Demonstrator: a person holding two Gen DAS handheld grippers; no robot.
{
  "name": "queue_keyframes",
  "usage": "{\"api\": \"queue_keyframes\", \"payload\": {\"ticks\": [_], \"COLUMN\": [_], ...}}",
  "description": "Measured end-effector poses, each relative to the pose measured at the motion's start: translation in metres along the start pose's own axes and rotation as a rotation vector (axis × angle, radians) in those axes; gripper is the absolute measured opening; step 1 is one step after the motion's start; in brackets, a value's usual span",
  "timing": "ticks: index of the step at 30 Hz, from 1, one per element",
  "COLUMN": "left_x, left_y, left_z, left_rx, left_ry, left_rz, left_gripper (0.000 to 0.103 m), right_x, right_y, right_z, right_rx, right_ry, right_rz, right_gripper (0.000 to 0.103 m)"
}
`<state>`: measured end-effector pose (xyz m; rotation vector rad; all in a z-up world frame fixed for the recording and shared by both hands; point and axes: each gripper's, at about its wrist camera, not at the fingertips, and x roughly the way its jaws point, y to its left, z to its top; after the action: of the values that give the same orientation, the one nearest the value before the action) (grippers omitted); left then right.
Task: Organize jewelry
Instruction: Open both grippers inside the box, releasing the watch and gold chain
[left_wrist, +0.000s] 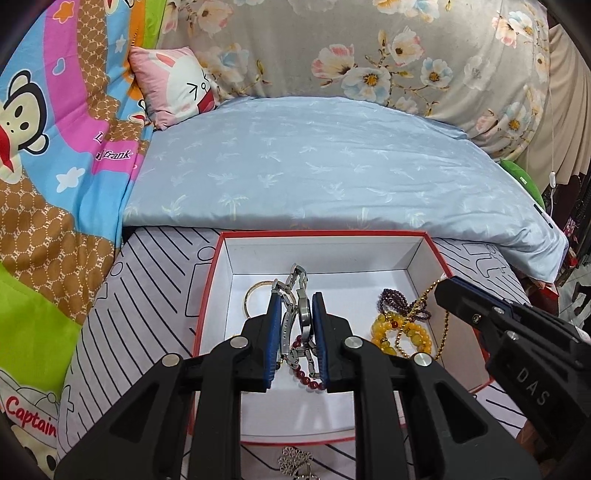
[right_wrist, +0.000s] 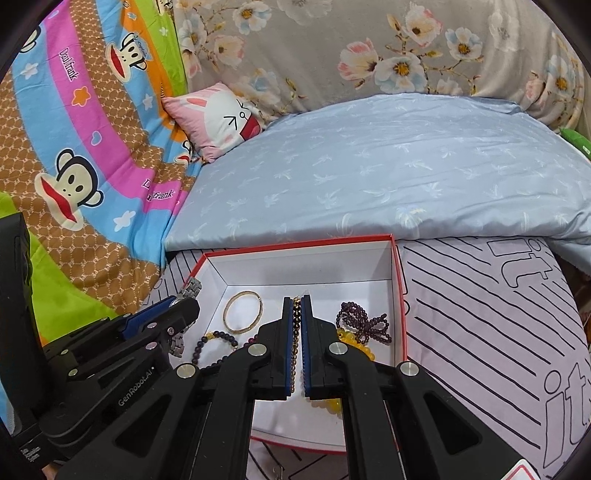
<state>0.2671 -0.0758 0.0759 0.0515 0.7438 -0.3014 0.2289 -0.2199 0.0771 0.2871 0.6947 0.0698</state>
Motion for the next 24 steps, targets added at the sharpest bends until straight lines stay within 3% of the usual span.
{"api": "queue_keyframes", "payload": {"ticks": [24], "left_x": [0.043], "left_y": [-0.003], "left_z": [0.001], "left_rx": [0.013], "left_ry": [0.042], "left_rz": [0.003], "left_gripper": [0.017], "right_x": [0.041], "right_y": [0.001], "right_z": [-0.001], "right_rx": [-0.034], "right_ry": [0.042], "right_rz": [-0.036], "right_gripper": [0.005]}}
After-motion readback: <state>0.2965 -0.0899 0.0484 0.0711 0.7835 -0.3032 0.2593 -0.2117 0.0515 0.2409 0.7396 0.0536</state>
